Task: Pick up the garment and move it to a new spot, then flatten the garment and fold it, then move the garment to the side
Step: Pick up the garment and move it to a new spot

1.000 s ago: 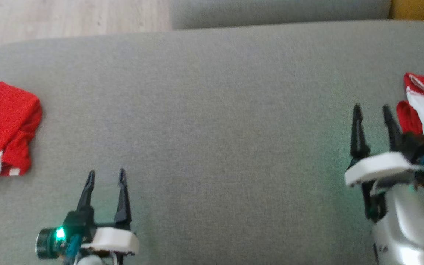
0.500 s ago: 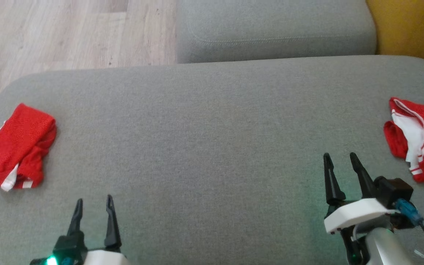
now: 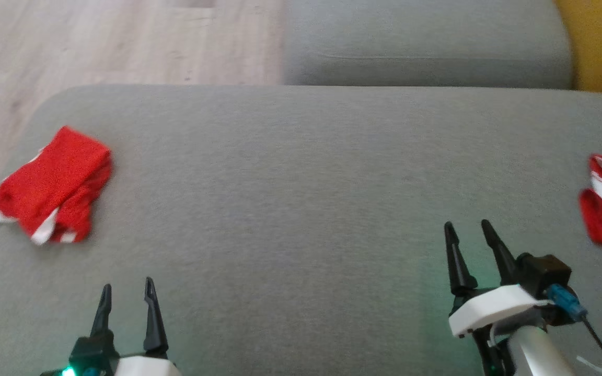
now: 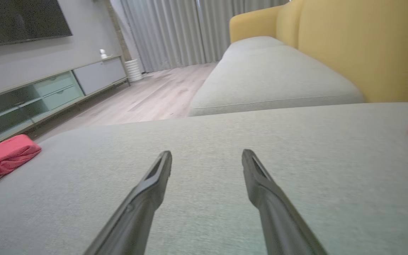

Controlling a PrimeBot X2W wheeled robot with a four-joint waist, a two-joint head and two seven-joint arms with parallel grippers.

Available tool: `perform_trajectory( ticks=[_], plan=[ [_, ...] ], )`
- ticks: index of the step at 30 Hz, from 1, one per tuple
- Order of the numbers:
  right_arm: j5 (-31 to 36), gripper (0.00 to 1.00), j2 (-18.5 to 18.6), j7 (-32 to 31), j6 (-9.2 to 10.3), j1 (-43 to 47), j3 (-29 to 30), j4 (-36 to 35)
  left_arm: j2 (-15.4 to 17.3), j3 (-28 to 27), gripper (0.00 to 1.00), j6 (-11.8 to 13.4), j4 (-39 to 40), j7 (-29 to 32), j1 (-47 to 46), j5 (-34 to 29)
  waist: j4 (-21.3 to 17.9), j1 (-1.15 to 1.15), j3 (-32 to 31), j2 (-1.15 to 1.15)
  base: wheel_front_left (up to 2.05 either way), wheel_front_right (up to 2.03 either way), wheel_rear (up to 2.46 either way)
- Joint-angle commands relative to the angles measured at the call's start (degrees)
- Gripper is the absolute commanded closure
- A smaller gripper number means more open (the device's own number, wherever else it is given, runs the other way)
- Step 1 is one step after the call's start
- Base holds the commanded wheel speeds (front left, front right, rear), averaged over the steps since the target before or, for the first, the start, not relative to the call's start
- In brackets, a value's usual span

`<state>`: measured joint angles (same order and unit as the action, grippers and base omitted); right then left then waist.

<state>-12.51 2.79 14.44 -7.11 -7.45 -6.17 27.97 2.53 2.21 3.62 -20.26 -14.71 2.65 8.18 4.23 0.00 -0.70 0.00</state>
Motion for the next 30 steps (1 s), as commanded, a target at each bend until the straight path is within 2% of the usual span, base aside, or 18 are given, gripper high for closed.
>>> perform_trajectory(
  ticks=[1,7,13,19,24,30],
  plan=[
    [0.1,0.00,0.1,0.6,-0.37,-0.8,-2.1,-1.5,0.3,-1.6,0.00,0.4,1.2,-0.3,-2.5,0.3,4.8,0.00,0.2,0.00,0.00,0.00,0.00],
    [-1.7,0.00,0.1,0.6,-0.37,-1.0,-4.7,-1.0,0.3,-3.9,0.00,0.0,0.7,-0.3,-1.0,-0.7,13.5,0.00,0.4,0.00,0.00,0.00,0.00],
    [-2.8,0.00,0.1,0.6,-0.37,-2.2,-7.9,-0.7,0.3,-7.9,0.00,0.1,0.8,-0.3,0.6,-1.0,17.9,0.00,1.1,0.00,0.00,0.00,0.00],
    [-3.0,0.00,0.1,0.6,-0.37,-3.2,-8.9,-0.5,0.4,-12.2,0.00,-1.3,1.5,-0.3,0.3,0.6,18.0,0.00,2.6,0.00,0.00,0.00,0.00],
    [-2.2,0.00,0.1,0.6,-0.37,-4.1,-8.5,-0.5,2.1,-16.7,0.00,-3.4,2.5,-0.3,-3.3,1.1,16.6,0.00,5.1,0.00,0.00,0.00,0.00],
    [-0.4,0.00,0.1,0.6,-0.37,-6.4,-7.7,-1.3,7.9,-19.8,0.00,-7.1,0.9,-0.3,-13.1,0.5,13.8,0.00,10.0,0.00,0.00,0.00,0.00]
  ],
)
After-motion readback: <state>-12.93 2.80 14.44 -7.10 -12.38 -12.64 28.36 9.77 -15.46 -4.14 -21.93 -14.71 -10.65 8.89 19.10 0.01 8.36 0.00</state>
